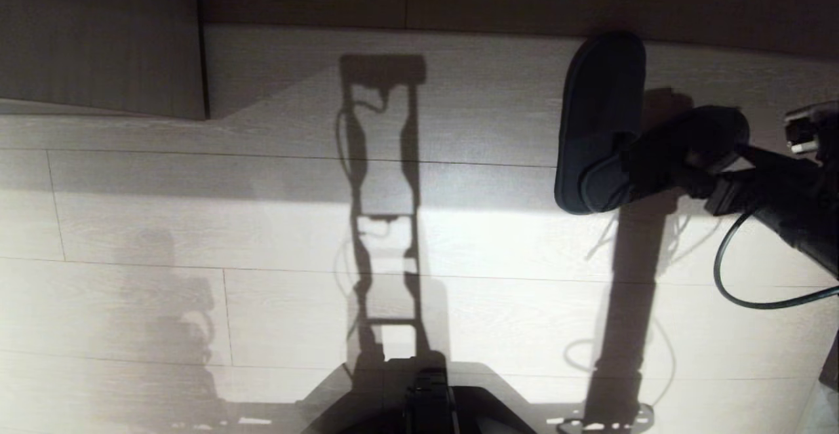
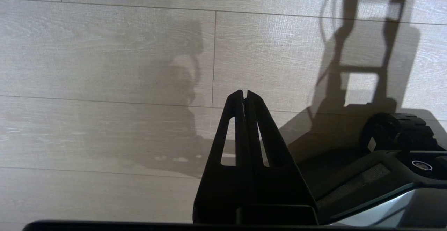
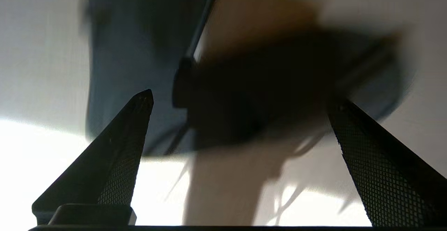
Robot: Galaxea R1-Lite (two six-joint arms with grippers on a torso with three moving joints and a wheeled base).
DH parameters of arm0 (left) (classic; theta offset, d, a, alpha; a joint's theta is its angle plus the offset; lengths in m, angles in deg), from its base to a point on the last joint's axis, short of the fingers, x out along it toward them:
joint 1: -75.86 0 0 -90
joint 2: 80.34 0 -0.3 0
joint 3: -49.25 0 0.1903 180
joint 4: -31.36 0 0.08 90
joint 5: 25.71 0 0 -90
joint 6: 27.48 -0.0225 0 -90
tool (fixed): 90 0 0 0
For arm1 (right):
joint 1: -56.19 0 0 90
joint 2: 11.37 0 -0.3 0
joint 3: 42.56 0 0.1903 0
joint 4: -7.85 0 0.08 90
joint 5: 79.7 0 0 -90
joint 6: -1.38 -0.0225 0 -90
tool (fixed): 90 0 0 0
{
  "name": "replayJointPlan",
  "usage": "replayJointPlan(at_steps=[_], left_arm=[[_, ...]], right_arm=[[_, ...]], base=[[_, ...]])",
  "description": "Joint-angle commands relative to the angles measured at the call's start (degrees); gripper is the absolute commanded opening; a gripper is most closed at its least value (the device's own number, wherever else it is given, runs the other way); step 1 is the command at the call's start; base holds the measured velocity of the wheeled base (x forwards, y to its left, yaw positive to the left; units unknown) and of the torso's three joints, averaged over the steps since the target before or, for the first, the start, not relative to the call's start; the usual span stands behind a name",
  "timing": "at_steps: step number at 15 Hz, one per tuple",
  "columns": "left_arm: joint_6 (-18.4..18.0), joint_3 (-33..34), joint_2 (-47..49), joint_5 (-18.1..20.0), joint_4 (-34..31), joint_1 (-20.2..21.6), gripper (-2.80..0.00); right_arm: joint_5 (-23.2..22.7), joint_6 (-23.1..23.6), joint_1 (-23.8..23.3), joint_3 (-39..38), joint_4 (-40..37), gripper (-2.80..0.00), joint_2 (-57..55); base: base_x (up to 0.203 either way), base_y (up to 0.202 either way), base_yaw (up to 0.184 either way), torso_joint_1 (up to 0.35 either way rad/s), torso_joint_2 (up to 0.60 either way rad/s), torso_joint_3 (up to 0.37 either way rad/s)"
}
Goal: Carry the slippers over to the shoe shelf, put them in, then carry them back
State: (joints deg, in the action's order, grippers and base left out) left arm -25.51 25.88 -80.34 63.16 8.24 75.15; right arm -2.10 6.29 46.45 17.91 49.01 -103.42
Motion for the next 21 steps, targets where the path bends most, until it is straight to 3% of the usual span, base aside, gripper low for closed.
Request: replayJointPlan(at_steps=[1, 4, 6, 13, 15, 21], left_arm=[[0.05, 0.00, 0.00, -0.02, 0.02, 0.00, -2.80], [0.05, 0.00, 0.00, -0.02, 0.02, 0.00, -2.80], [0.05, 0.00, 0.00, -0.02, 0.02, 0.00, -2.80], [0.05, 0.00, 0.00, -0.02, 0.02, 0.00, -2.80], [0.05, 0.00, 0.00, -0.02, 0.02, 0.00, -2.80], [0.05, 0.00, 0.00, -0.02, 0.02, 0.00, -2.80]], right_arm=[[0.46, -2.32, 0.02, 1.25, 0.16, 0.00, 2.90], [1.06, -2.53, -0.29, -0.55, -4.03, 0.00, 6.10], [1.06, -1.28, -0.48, -2.80, -13.48, 0.00, 9.95], [1.17, -1.12, -0.02, -11.42, -20.17, 0.00, 18.15], [1.71, -1.23, 0.70, -15.15, -22.65, 0.00, 25.19], [9.91, -1.65, 6.95, -29.08, -26.15, 0.00, 45.94]], base=[[0.000, 0.000, 0.000, 0.000, 0.00, 0.000], [0.000, 0.000, 0.000, 0.000, 0.00, 0.000], [0.000, 0.000, 0.000, 0.000, 0.00, 0.000], [0.000, 0.000, 0.000, 0.000, 0.00, 0.000], [0.000, 0.000, 0.000, 0.000, 0.00, 0.000], [0.000, 0.000, 0.000, 0.000, 0.00, 0.000]])
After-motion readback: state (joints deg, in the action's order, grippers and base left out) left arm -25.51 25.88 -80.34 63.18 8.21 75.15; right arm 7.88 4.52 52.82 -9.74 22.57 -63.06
